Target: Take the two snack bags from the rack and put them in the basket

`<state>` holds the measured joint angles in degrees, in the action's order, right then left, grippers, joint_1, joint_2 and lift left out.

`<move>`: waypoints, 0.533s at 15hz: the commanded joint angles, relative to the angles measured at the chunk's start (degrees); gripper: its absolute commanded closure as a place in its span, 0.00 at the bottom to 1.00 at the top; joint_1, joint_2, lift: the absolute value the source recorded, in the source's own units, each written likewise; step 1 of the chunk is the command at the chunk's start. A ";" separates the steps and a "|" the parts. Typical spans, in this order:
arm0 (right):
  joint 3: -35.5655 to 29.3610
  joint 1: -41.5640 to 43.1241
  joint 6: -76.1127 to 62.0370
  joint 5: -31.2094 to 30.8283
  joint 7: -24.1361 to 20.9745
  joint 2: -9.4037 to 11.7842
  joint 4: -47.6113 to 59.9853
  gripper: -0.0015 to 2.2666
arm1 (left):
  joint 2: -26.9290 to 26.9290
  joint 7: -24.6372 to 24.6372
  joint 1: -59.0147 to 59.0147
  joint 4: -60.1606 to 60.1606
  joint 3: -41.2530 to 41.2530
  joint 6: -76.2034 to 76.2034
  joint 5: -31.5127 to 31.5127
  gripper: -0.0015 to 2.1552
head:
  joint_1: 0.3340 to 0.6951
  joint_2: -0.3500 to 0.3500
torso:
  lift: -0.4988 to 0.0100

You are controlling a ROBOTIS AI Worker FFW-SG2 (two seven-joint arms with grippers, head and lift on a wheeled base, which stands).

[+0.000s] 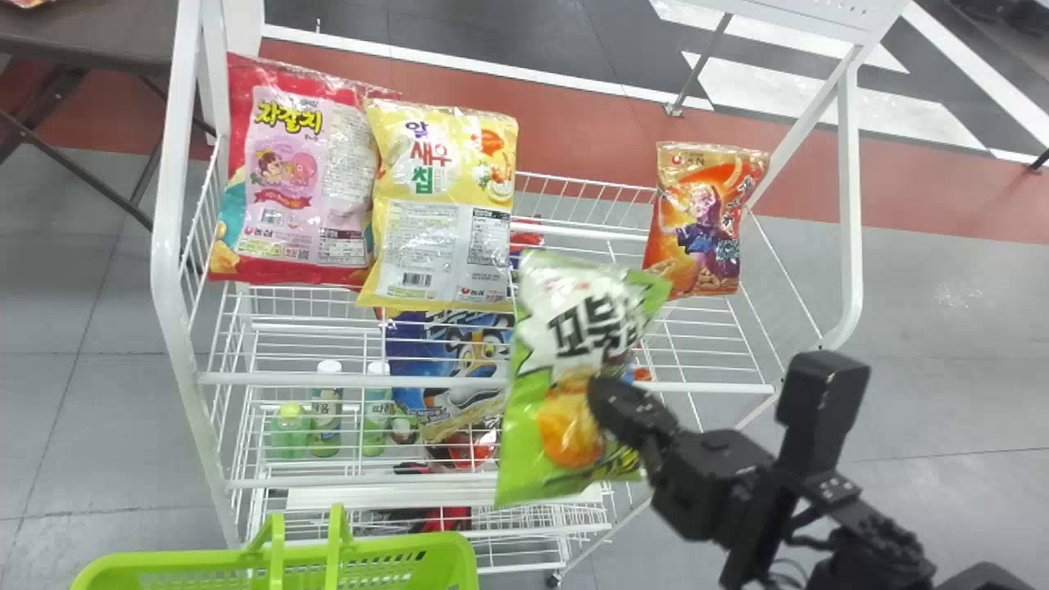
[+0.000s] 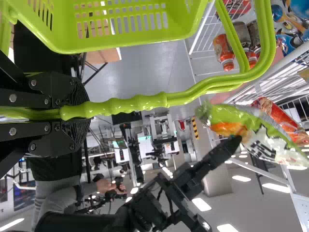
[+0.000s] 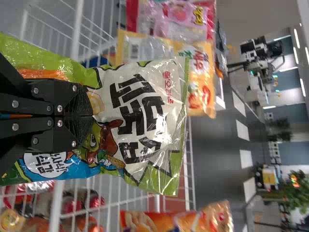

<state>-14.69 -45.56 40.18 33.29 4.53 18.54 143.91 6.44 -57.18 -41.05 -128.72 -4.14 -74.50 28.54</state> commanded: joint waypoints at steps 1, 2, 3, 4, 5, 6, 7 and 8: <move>3.44 -1.29 3.20 -0.33 0.57 0.00 1.02 0.99 | -0.29 -0.21 -0.09 -0.04 -0.34 0.01 0.03 0.87 | 1.00 0.00 | 0.96; 4.67 -1.82 4.79 -0.77 0.57 0.00 1.73 0.99 | -0.29 -0.12 -0.09 -0.04 -0.34 0.01 -0.06 0.87 | 1.00 0.00 | 0.96; 6.60 -2.08 7.07 -1.74 0.48 0.00 2.25 0.99 | -0.46 -0.04 -0.09 -0.04 -0.34 0.01 -0.06 0.87 | 1.00 0.00 | 0.96; 8.80 -2.34 9.53 -3.41 0.40 0.00 2.60 0.99 | -0.73 -0.04 -0.09 -0.13 -0.34 0.36 -0.06 0.87 | 1.00 0.00 | 0.96; 11.17 -2.70 10.76 -5.26 0.22 0.18 2.52 0.99 | -0.82 0.05 -0.09 -0.30 -0.34 0.36 -0.06 0.87 | 1.00 0.00 | 0.96; 13.37 -2.87 12.52 -6.57 0.13 0.35 2.43 0.99 | -0.82 0.14 0.00 -0.48 -0.34 0.36 -0.06 0.87 | 1.00 0.00 | 0.96; 14.95 -3.05 13.40 -7.10 0.04 0.62 2.25 0.99 | -0.82 0.23 0.18 -0.48 -0.25 0.36 -0.06 0.87 | 1.00 0.00 | 0.96; 16.97 -3.14 14.80 -8.33 -0.13 0.88 2.16 0.99 | -0.82 0.40 0.35 -0.48 -0.08 0.36 -0.06 0.87 | 1.00 0.00 | 0.96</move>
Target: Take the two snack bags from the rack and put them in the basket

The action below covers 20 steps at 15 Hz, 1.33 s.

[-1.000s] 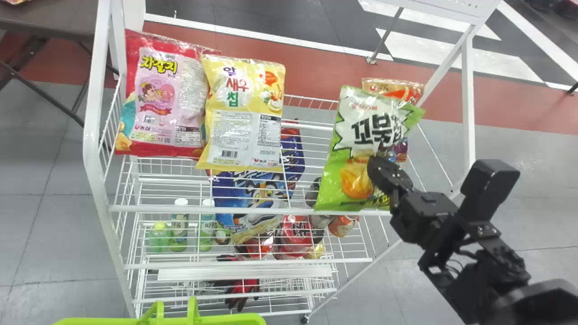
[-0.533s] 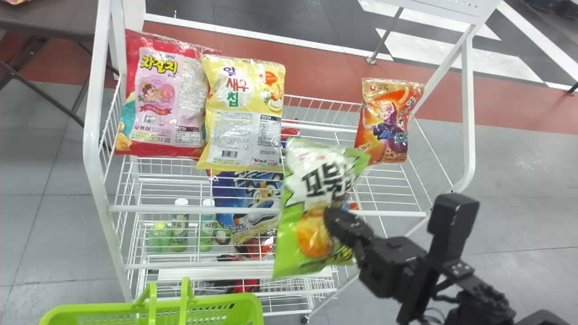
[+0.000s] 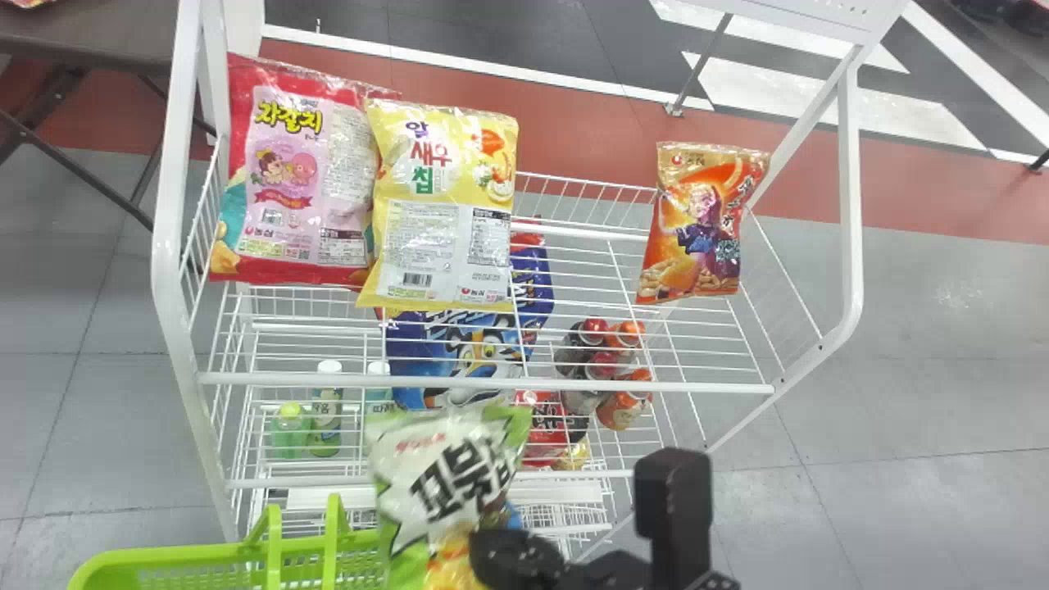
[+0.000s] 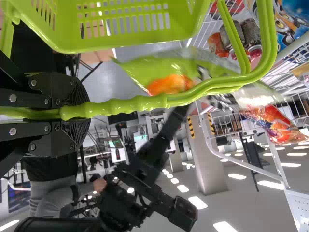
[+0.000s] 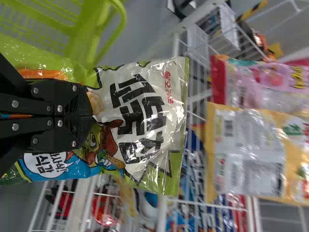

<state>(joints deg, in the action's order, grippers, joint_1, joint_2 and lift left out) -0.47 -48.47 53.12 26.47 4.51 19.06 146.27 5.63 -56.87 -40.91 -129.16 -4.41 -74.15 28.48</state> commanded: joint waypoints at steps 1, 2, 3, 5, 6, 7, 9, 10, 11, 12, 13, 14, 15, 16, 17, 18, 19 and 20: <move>5.65 -0.22 2.92 -4.33 -1.18 0.81 -0.11 0.99 | 0.00 0.27 0.48 -0.04 0.36 -0.17 0.00 0.87 | 1.00 0.00 | 0.96; 8.03 -0.22 4.68 -6.70 -2.23 1.07 -0.11 0.99 | 0.00 0.44 0.57 -0.13 0.54 -0.17 0.00 0.87 | 1.00 0.00 | 0.96; 8.82 -0.22 5.21 -6.61 -2.23 1.25 -0.55 0.99 | 0.00 0.53 0.57 -0.31 0.63 -0.17 0.00 0.87 | 1.00 0.00 | 0.96; 10.57 0.04 5.21 -5.91 -2.14 1.60 -1.61 0.99 | 0.00 0.88 0.57 -0.92 0.89 -0.35 -0.09 0.87 | 1.00 0.00 | 0.96; 11.80 0.48 5.03 -5.82 -1.97 1.60 -2.31 0.99 | 0.00 0.88 0.57 -0.92 0.98 -0.35 -0.09 0.87 | 1.00 0.00 | 0.96; 12.95 1.09 4.68 -5.73 -1.97 1.33 -3.01 0.99 | 0.00 0.97 0.57 -0.92 1.07 -0.35 -0.09 0.87 | 1.00 0.00 | 0.96; 15.14 2.94 4.15 -5.91 -1.97 0.46 -5.56 0.99 | 0.00 1.06 0.57 -1.01 1.24 -0.52 -0.17 0.87 | 1.00 0.07 | 0.96; 15.85 3.73 4.15 -6.44 -2.05 0.37 -6.88 0.99 | 0.00 0.97 0.48 -1.10 1.24 -0.52 -0.17 0.87 | 1.00 0.11 | 0.96; 16.46 4.43 3.45 -6.88 -2.05 0.37 -8.46 0.99 | 0.08 0.97 0.30 -1.19 1.16 -0.52 -0.17 0.87 | 1.00 0.14 | 0.96; 16.38 4.96 2.92 -6.88 -1.97 -0.07 -9.95 0.99 | 0.00 0.88 0.22 -1.36 0.98 -0.52 -0.17 0.87 | 1.00 0.18 | 0.96; 16.38 5.49 2.04 -6.88 -1.70 -0.16 -11.19 0.99 | 0.00 0.79 0.04 -1.45 0.98 -0.52 -0.17 0.87 | 1.00 0.19 | 0.96; 16.38 6.10 1.34 -6.88 -1.35 -0.42 -12.24 0.99 | 0.00 0.88 0.04 -1.54 1.07 -0.52 -0.17 0.87 | 1.00 0.20 | 0.96; 16.38 6.28 0.64 -6.88 -1.18 -0.60 -12.77 0.98 | 0.00 0.88 -0.05 -1.62 1.24 -0.52 -0.17 0.87 | 1.00 0.20 | 0.96; 16.38 6.28 -0.24 -6.88 -1.18 -0.69 -12.68 0.87 | 0.00 0.88 -0.14 -1.80 1.24 -0.52 -0.17 0.87 | 1.00 0.20 | 0.96; 16.20 6.19 -0.77 -6.88 -1.18 -0.69 -12.24 0.68 | 0.00 0.88 -0.22 -1.89 1.24 -0.52 -0.26 0.87 | 1.00 0.21 | 0.96; 15.32 5.93 -0.42 -6.96 -1.18 -0.69 -11.45 0.18 | 0.08 0.79 -0.49 -2.06 1.16 -0.52 -0.26 0.87 | 1.00 0.21 | 0.96; 14.27 5.66 -0.24 -7.05 -1.18 -0.69 -10.75 0.00 | 0.00 0.79 -0.93 -2.33 0.98 -0.52 -0.26 0.87 | 1.00 0.22 | 0.96; 13.12 5.31 -0.07 -7.58 -1.26 -0.69 -10.04 0.00 | 0.08 0.53 -1.10 -2.42 0.80 -0.52 -0.35 0.87 | 1.00 0.21 | 0.96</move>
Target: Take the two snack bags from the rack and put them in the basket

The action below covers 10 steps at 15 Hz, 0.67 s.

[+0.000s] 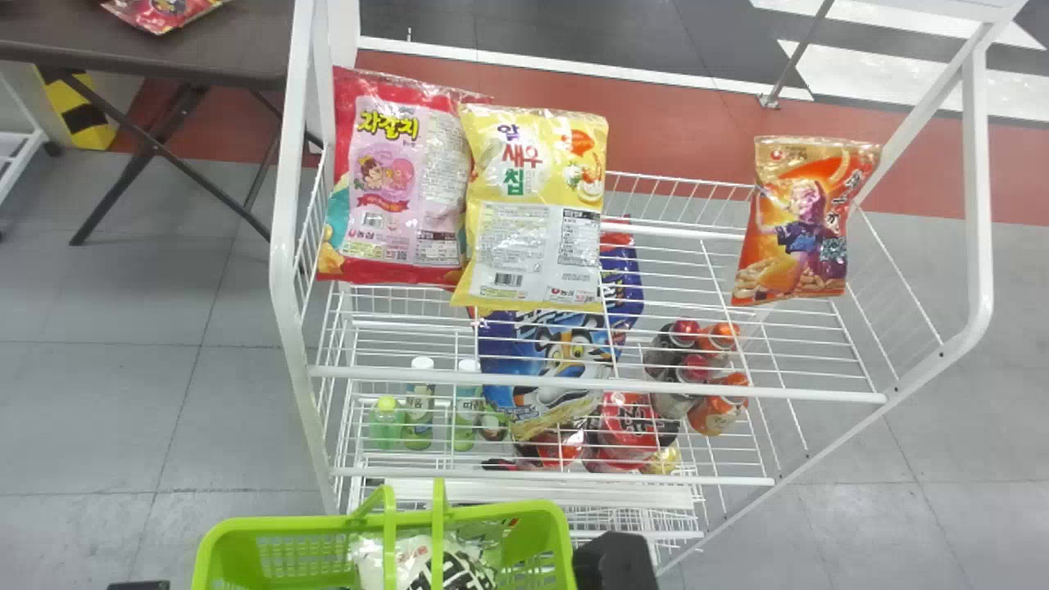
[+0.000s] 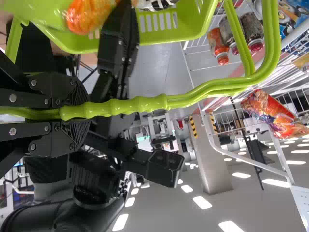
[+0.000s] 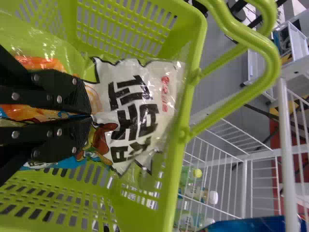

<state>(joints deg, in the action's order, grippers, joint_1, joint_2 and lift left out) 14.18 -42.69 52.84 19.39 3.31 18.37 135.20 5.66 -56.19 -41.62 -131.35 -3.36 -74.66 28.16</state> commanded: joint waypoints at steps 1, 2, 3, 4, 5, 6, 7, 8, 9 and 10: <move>-3.11 -0.55 2.14 -0.49 0.03 0.00 1.65 0.01 | -0.03 -0.41 -0.48 -0.22 -0.42 0.00 -0.04 0.87 | 1.00 0.19 | 0.96; -4.60 -0.64 3.02 -0.49 0.03 -0.09 1.83 0.02 | -0.03 -0.41 -0.65 -0.22 -0.42 0.17 -0.04 0.87 | 1.00 0.16 | 0.96; -6.27 -0.90 3.37 -0.23 0.21 -0.35 1.83 0.02 | 0.06 -0.41 -0.65 -0.22 -0.42 0.17 -0.04 0.87 | 1.00 0.08 | 0.96; -7.59 -1.43 3.20 0.13 0.56 -0.44 2.09 0.02 | -0.03 -0.41 -0.65 -0.31 -0.51 0.17 -0.04 0.87 | 1.00 0.02 | 0.96; -8.74 -2.05 2.32 0.30 1.17 -0.79 2.62 0.02 | -0.03 -0.32 -0.65 -0.40 -0.42 0.17 -0.04 0.87 | 1.00 0.00 | 0.96; -9.97 -3.01 1.09 0.39 1.35 -1.15 3.76 0.02 | -0.03 -0.06 -0.57 -0.66 -0.24 0.17 -0.13 0.87 | 1.00 0.00 | 0.96; -11.11 -3.28 -1.37 0.57 1.35 -1.41 4.90 0.02 | -0.03 -0.06 -0.57 -0.84 -0.16 0.00 -0.22 0.87 | 1.00 0.00 | 0.96; -12.60 -3.37 -3.13 0.83 1.35 -1.58 5.78 0.03 | -0.03 -0.06 -0.65 -0.84 -0.16 0.17 -0.30 0.87 | 1.00 0.00 | 0.96; -14.54 -3.37 -5.77 1.01 1.35 -1.85 6.84 0.03 | -0.03 -0.15 -0.65 -0.84 -0.16 0.17 -0.30 0.87 | 1.00 0.00 | 0.96; -16.21 -3.28 -12.09 1.01 1.26 -1.94 6.92 0.03 | -0.03 -0.15 -0.74 -0.75 -0.07 0.17 -0.30 0.87 | 1.00 0.00 | 0.96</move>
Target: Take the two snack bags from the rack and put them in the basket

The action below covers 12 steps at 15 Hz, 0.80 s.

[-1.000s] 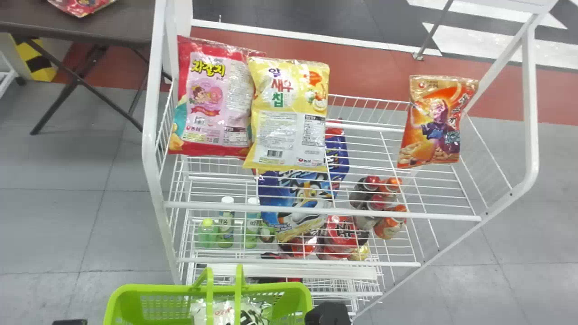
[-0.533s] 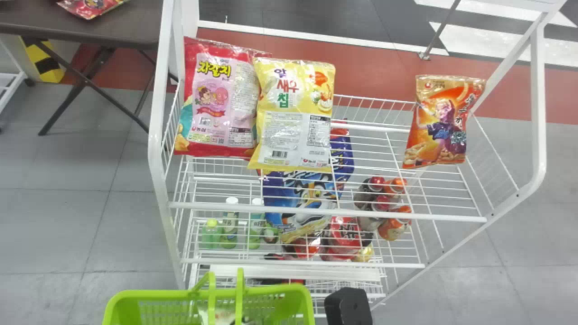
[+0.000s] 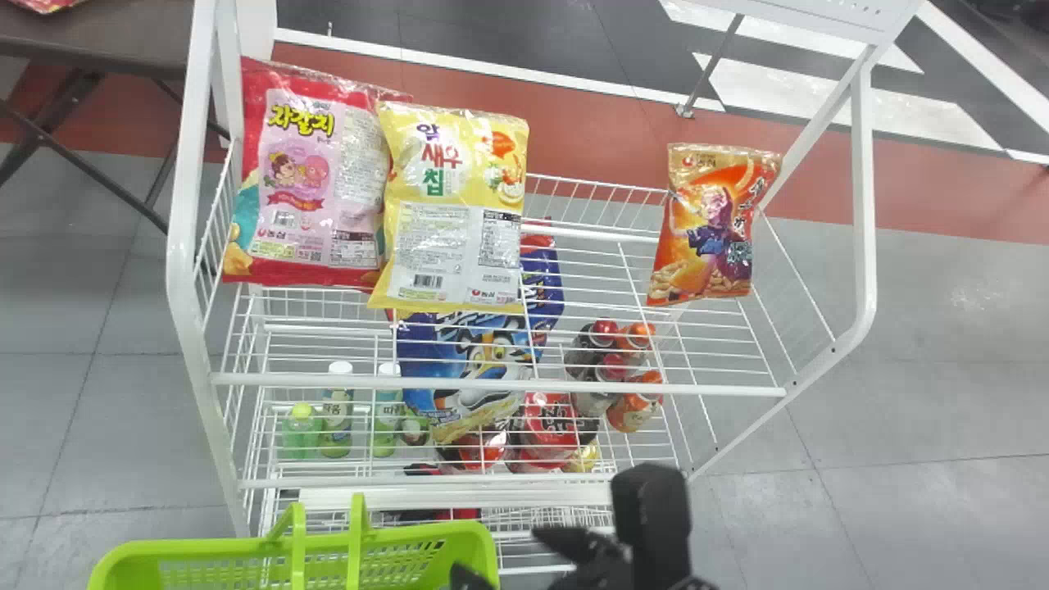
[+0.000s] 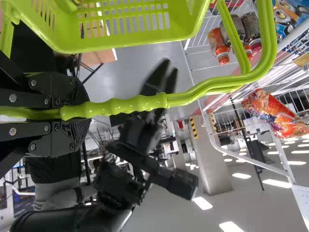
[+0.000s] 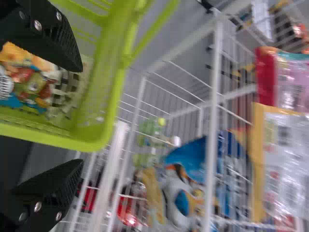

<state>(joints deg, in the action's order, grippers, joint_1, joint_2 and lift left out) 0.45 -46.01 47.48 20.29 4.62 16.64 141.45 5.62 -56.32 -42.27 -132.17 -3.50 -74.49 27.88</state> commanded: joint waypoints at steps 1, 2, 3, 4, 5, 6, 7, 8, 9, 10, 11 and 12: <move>-3.53 0.40 -11.31 0.10 -0.13 -0.38 0.32 0.03 | 0.00 -0.10 -0.36 0.07 0.07 0.00 -0.20 0.87 | 1.00 0.00 | 0.96; -4.93 0.57 -15.70 0.10 -0.22 -0.73 -0.47 0.03 | 0.09 -0.10 -0.36 -0.02 0.24 -0.18 -0.64 0.87 | 1.00 0.00 | 0.96; -6.51 0.83 -20.80 0.19 -0.22 -0.90 -1.44 0.03 | 0.09 -0.10 -0.36 -0.02 0.42 -0.18 -0.72 0.87 | 1.00 0.00 | 0.96; -8.01 1.45 -25.37 0.45 -0.31 -0.99 -2.58 0.03 | 0.18 -0.10 -0.45 -0.02 0.51 -0.18 -0.90 0.87 | 1.00 0.00 | 0.96; -9.94 3.03 -28.89 0.89 -0.31 -1.26 -4.52 0.03 | 0.27 -0.10 -0.45 0.07 0.68 -0.18 -1.43 0.87 | 1.00 0.00 | 0.96; -12.40 5.49 -29.24 2.91 -0.22 -1.26 -6.54 0.03 | 0.27 -0.01 -0.45 0.24 1.04 -0.18 -2.04 0.87 | 1.00 0.00 | 0.96; -13.90 7.60 -29.59 3.62 0.04 -1.26 -8.12 0.03 | 0.35 0.07 -0.36 0.33 1.74 -0.18 -2.66 0.87 | 1.00 0.00 | 0.96; -15.39 9.98 -30.47 3.79 1.27 -1.26 -9.88 0.03 | 0.53 0.16 -0.27 0.24 2.27 -0.18 -2.92 0.87 | 1.00 0.00 | 0.96; -17.06 11.73 -31.52 4.76 1.98 -1.26 -11.11 0.03 | 0.79 0.25 0.08 0.16 3.14 -0.35 -3.10 0.87 | 1.00 0.00 | 0.96; -18.29 13.05 -31.52 5.02 2.06 -1.17 -12.16 0.03 | 0.79 0.25 0.08 -0.02 3.58 -0.71 -3.54 0.87 | 1.00 0.00 | 0.96; -18.56 15.34 -30.82 5.11 1.98 -0.99 -14.36 0.03 | 0.88 0.43 -0.01 -0.02 4.02 -0.88 -3.98 0.87 | 1.00 0.00 | 0.96; -18.64 18.76 -27.83 4.67 1.98 -0.55 -15.85 0.03 | 0.88 0.78 -0.27 -0.28 4.11 -1.23 -3.98 0.87 | 1.00 0.00 | 0.96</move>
<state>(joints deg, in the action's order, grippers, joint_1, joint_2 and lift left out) -17.74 -31.17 17.02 25.24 6.64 15.68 127.89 6.47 -55.71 -42.28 -132.20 0.28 -75.26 24.19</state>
